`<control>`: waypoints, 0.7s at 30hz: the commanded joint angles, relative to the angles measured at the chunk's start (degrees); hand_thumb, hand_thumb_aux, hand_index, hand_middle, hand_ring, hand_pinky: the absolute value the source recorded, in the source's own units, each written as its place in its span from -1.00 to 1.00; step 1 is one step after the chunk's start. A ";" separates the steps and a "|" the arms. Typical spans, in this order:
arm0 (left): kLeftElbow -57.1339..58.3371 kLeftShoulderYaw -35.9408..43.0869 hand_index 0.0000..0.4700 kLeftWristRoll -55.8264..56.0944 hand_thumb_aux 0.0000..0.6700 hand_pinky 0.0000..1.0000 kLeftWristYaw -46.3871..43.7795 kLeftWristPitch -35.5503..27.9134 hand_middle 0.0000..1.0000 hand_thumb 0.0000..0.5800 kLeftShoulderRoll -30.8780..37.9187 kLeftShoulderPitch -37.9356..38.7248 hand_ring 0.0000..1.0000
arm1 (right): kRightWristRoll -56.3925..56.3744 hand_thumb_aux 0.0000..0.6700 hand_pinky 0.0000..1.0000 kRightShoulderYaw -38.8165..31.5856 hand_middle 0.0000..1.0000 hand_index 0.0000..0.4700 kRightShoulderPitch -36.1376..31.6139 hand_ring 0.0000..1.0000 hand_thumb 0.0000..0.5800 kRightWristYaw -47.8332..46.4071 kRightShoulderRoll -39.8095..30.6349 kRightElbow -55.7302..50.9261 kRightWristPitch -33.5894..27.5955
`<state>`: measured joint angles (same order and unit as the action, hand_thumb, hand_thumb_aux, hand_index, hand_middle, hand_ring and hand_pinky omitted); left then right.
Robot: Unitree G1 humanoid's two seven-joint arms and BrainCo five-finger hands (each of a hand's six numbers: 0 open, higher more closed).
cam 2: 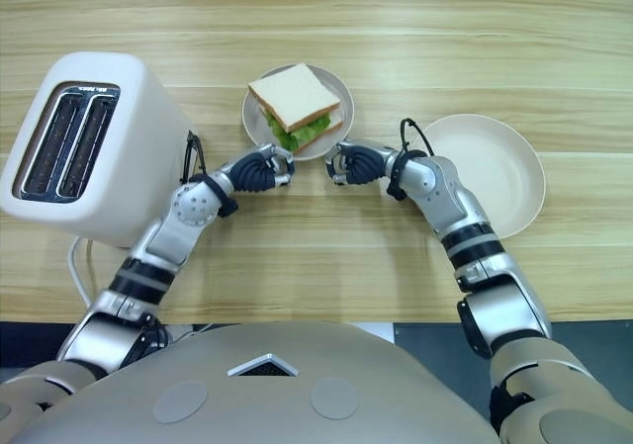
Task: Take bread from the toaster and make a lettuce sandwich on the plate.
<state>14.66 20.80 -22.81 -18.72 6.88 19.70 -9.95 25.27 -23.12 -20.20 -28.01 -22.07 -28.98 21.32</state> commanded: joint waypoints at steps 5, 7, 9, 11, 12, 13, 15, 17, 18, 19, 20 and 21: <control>4.25 0.55 1.00 1.79 1.00 1.00 1.73 5.55 1.00 1.00 -1.44 3.60 1.00 | -5.16 1.00 0.93 1.77 0.93 1.00 4.23 0.93 1.00 0.66 1.24 3.27 1.57; -5.15 0.60 1.00 4.05 1.00 1.00 1.28 7.03 1.00 1.00 -0.36 13.20 1.00 | -8.35 1.00 0.06 3.57 0.06 1.00 11.63 0.06 1.00 -0.12 0.33 13.92 -1.57; -16.23 -0.35 0.69 7.91 0.69 1.00 2.82 10.03 1.00 0.95 0.23 25.47 1.00 | -13.79 0.18 -0.84 4.77 -0.84 0.18 23.02 -0.84 0.67 -0.93 0.35 27.70 -7.21; -25.60 -2.40 -1.00 13.35 -1.00 0.33 5.71 13.74 0.33 -1.00 -1.07 36.43 0.33 | -20.83 -1.00 -1.00 5.34 -1.00 -1.00 35.27 -1.00 -1.00 -0.11 1.23 39.02 -11.42; -29.39 -2.91 -1.00 15.86 -1.00 -1.00 7.41 15.78 -1.00 -1.00 -2.30 41.53 -1.00 | -23.50 -1.00 -1.00 5.59 -1.00 -1.00 41.11 -1.00 -1.00 1.14 1.72 42.46 -11.71; -31.98 -2.95 -1.00 17.53 -1.00 -1.00 8.89 18.05 -1.00 -1.00 -3.34 45.67 -1.00 | -25.22 -1.00 -1.00 5.83 -1.00 -1.00 46.20 -1.00 -1.00 2.53 2.18 44.53 -10.82; -34.78 -3.21 -1.00 19.64 -1.00 -1.00 11.32 21.61 -1.00 -1.00 -5.19 51.45 -1.00 | -26.40 -1.00 -1.00 6.71 -1.00 -1.00 53.59 -1.00 -1.00 5.34 3.25 46.11 -6.21; -37.25 -4.30 -1.00 20.00 -1.00 -1.00 13.10 24.52 -1.00 -1.00 -6.11 55.42 -1.00 | -28.01 -1.00 -1.00 7.55 -1.00 -1.00 57.97 -1.00 -1.00 6.64 4.24 47.09 -3.21; -38.46 -5.05 -1.00 20.69 -1.00 -1.00 13.81 25.53 -1.00 -1.00 -6.60 57.15 -1.00 | -28.21 -1.00 -1.00 7.54 -1.00 -1.00 59.72 -1.00 -1.00 6.85 4.24 47.43 -1.28; -39.62 -5.39 -1.00 21.08 -1.00 -1.00 14.03 25.90 -1.00 -1.00 -6.72 58.31 -1.00 | -28.52 -1.00 -1.00 7.23 -1.00 -1.00 61.13 -1.00 -1.00 6.65 4.10 47.85 0.20; -40.10 -5.70 -1.00 20.93 -1.00 -1.00 14.20 26.44 -1.00 -1.00 -6.85 59.02 -1.00 | -28.41 -1.00 -1.00 6.88 -1.00 -1.00 62.01 -1.00 -1.00 6.56 4.05 48.06 1.12; -39.89 -6.12 -1.00 20.36 -1.00 -1.00 14.51 26.75 -1.00 -1.00 -7.08 59.30 -1.00 | -28.71 -1.00 -1.00 6.64 -1.00 -1.00 62.26 -1.00 -1.00 6.39 4.14 48.08 1.16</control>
<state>-24.40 15.47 -2.11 -4.82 32.78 13.20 47.94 -2.31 -16.07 40.97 -21.43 -17.97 18.35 21.35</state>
